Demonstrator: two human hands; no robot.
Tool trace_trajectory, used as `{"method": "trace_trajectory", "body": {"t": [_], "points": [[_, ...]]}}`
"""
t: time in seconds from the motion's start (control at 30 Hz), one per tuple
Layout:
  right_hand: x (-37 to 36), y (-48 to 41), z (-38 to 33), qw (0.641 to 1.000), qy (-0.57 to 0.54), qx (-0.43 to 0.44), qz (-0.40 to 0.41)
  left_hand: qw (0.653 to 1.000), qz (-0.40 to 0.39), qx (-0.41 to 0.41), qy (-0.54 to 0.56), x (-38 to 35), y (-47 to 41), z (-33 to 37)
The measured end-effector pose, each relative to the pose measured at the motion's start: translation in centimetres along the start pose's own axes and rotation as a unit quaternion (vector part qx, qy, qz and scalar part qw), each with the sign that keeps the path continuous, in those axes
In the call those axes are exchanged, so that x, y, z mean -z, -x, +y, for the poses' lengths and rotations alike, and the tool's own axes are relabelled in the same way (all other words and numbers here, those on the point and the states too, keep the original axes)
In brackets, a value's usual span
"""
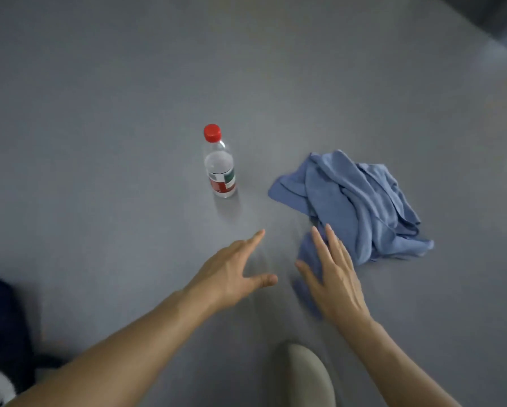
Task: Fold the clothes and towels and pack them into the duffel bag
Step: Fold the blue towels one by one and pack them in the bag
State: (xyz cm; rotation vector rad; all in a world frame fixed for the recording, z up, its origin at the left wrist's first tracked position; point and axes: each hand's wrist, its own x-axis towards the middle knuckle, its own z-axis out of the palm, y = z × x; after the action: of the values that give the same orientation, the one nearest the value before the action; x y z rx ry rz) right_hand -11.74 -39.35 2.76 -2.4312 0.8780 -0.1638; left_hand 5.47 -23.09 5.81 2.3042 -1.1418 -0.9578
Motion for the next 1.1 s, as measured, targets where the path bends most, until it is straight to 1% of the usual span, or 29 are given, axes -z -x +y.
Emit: {"method": "trace_trajectory", "body": {"t": [0.1, 0.23, 0.3, 0.37, 0.43, 0.5, 0.57, 0.63, 0.67, 0.73, 0.8, 0.87, 0.9, 1.0, 1.1], "points": [[-0.5, 0.2, 3.6, 0.998, 0.040, -0.042, -0.002, 0.998, -0.046, -0.025, -0.026, -4.6, -3.2, 2.5], [-0.3, -1.3, 5.9, 0.994, 0.076, -0.076, 0.010, 0.990, -0.088, -0.069, -0.088, -8.5, -6.3, 4.6], [0.4, -2.6, 6.2, 0.992, 0.089, -0.092, 0.010, 0.982, -0.117, -0.062, -0.132, -9.9, -7.0, 5.2], [1.4, -4.1, 5.9, 0.988, 0.107, -0.105, 0.024, 0.980, -0.131, -0.050, -0.143, -10.4, -6.8, 5.3], [2.6, -5.2, 5.4, 0.986, 0.105, -0.121, 0.039, 0.986, -0.108, -0.048, -0.120, -9.6, -5.8, 5.1], [3.7, -5.7, 4.6, 0.989, 0.078, -0.108, 0.060, 0.993, -0.072, -0.034, -0.091, -7.6, -3.9, 4.5], [5.3, -5.4, 3.3, 0.991, 0.022, -0.066, 0.118, 0.995, -0.038, -0.013, -0.090, -4.5, -1.1, 3.5], [7.3, -5.4, 1.6, 0.982, -0.032, -0.018, 0.183, 0.995, -0.003, 0.000, -0.104, -0.8, 2.5, 2.6], [8.3, -5.7, 1.1, 0.977, -0.045, -0.010, 0.206, 0.994, 0.012, 0.004, -0.110, 0.9, 4.4, 2.1], [10.9, -6.5, -0.1, 0.970, -0.058, -0.027, 0.234, 0.992, 0.050, 0.014, -0.116, 4.7, 8.7, 1.8], [13.6, -6.9, -1.3, 0.967, -0.064, -0.051, 0.240, 0.991, 0.078, 0.032, -0.106, 8.2, 13.6, 2.2], [16.3, -6.9, -2.8, 0.968, -0.086, -0.050, 0.232, 0.990, 0.100, 0.053, -0.082, 11.0, 18.4, 3.0], [17.6, -6.7, -3.9, 0.971, -0.099, -0.040, 0.215, 0.989, 0.111, 0.066, -0.067, 12.1, 20.7, 3.5], [21.4, -6.2, -9.2, 0.987, -0.120, 0.006, 0.111, 0.984, 0.144, 0.096, -0.029, 14.6, 26.7, 5.2], [24.1, -4.8, -16.5, 0.988, -0.138, 0.073, 0.001, 0.974, 0.205, 0.095, 0.000, 16.2, 31.1, 7.4]]}}
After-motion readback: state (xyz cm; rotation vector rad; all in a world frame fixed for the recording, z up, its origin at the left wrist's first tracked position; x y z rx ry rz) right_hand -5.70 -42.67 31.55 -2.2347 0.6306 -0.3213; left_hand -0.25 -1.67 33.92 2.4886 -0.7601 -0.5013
